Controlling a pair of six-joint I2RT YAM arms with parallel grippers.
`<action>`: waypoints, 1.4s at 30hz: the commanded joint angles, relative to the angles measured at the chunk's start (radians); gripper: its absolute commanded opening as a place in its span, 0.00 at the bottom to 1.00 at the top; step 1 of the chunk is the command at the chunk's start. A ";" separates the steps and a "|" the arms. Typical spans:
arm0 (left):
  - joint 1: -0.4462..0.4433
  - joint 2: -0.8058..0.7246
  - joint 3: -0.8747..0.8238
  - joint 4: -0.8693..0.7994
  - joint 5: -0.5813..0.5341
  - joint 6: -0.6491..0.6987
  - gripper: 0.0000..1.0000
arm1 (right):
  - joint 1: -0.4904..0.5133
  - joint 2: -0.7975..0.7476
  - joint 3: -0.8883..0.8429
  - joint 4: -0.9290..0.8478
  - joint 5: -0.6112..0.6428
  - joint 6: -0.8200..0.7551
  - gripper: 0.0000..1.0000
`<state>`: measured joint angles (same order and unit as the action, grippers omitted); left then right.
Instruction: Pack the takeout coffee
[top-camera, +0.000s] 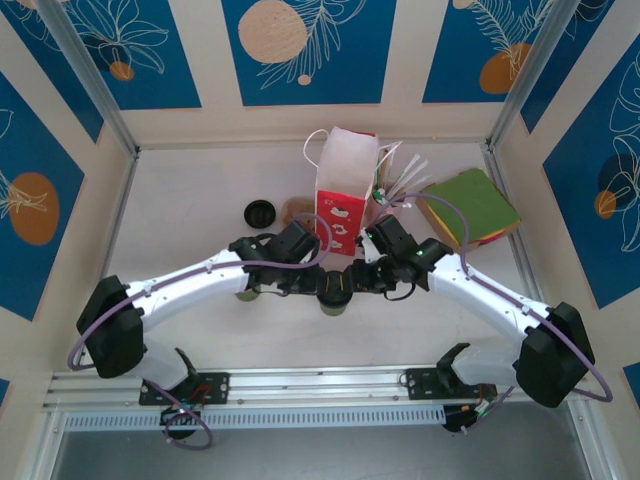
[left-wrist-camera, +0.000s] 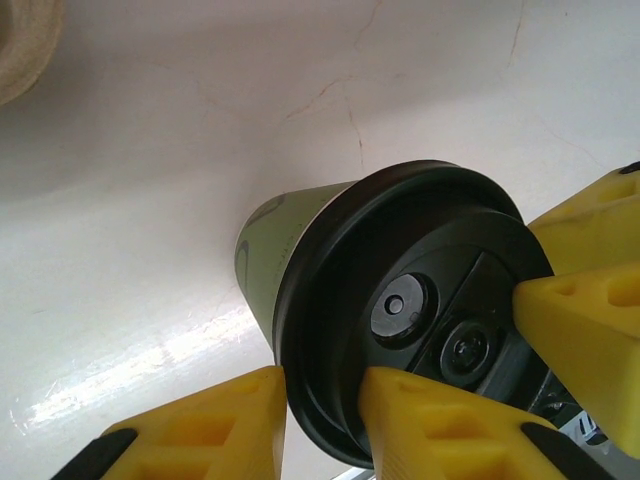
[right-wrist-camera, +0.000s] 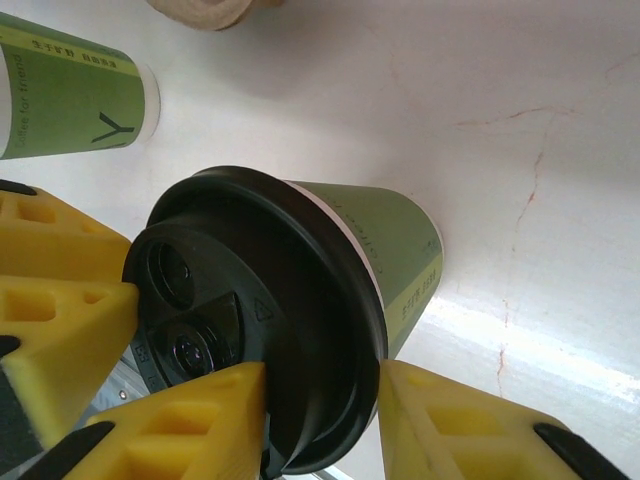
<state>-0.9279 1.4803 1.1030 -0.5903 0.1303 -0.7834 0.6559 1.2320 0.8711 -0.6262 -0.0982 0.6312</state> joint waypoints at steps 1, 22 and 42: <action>-0.008 0.067 -0.087 -0.118 -0.006 0.003 0.26 | 0.004 0.034 -0.061 -0.056 0.020 0.018 0.33; -0.009 0.080 -0.013 -0.193 -0.018 0.032 0.25 | -0.013 0.039 0.117 -0.090 0.005 0.012 0.37; -0.009 0.069 0.006 -0.208 -0.017 0.035 0.24 | -0.034 0.178 0.200 -0.038 -0.041 -0.010 0.37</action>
<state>-0.9276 1.4956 1.1423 -0.6430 0.1291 -0.7753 0.6258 1.3964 1.0466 -0.6624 -0.1089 0.6346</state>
